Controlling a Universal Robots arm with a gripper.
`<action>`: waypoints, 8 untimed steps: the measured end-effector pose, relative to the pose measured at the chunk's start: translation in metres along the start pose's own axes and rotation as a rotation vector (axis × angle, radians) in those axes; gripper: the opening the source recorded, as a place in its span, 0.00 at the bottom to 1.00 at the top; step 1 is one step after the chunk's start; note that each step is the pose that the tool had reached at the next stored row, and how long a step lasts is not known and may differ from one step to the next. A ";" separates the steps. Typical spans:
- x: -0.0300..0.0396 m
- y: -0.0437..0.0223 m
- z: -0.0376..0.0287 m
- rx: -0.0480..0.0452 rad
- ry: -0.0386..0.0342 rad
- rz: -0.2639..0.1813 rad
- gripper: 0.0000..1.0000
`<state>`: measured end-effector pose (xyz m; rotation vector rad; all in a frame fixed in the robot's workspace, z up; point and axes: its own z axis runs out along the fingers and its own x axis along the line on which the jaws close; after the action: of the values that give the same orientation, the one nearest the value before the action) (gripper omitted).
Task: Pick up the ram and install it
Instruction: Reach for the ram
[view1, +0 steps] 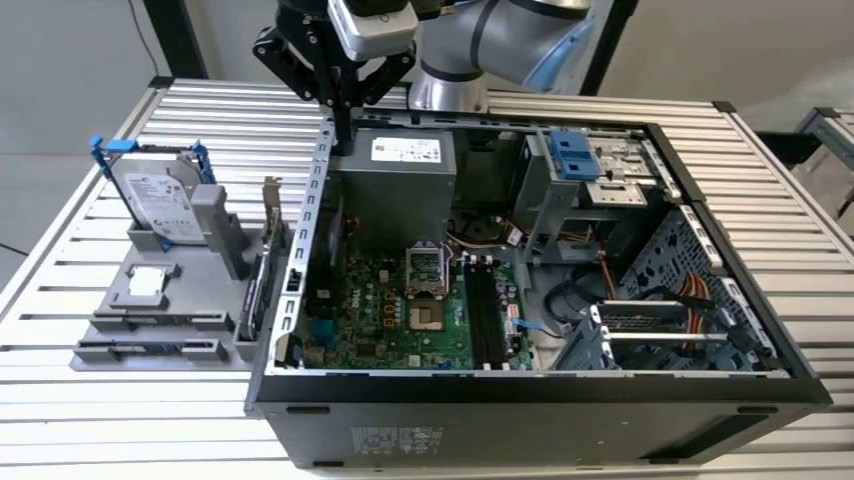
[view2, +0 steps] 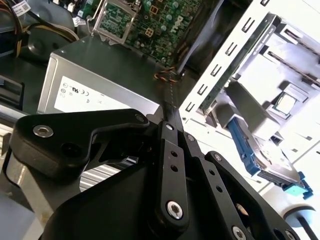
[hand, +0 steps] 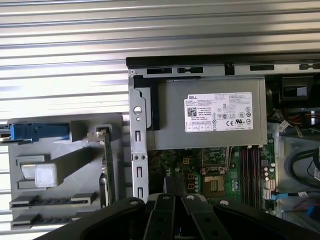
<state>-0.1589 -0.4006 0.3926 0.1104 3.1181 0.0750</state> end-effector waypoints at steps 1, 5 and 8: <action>0.0006 -0.0001 0.0000 0.0000 0.0000 0.000 0.00; 0.0026 -0.0004 -0.0001 0.0000 0.0000 0.000 0.00; 0.0038 -0.0006 -0.0001 0.0000 0.0000 0.000 0.00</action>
<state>-0.1627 -0.4009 0.3926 0.1104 3.1180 0.0749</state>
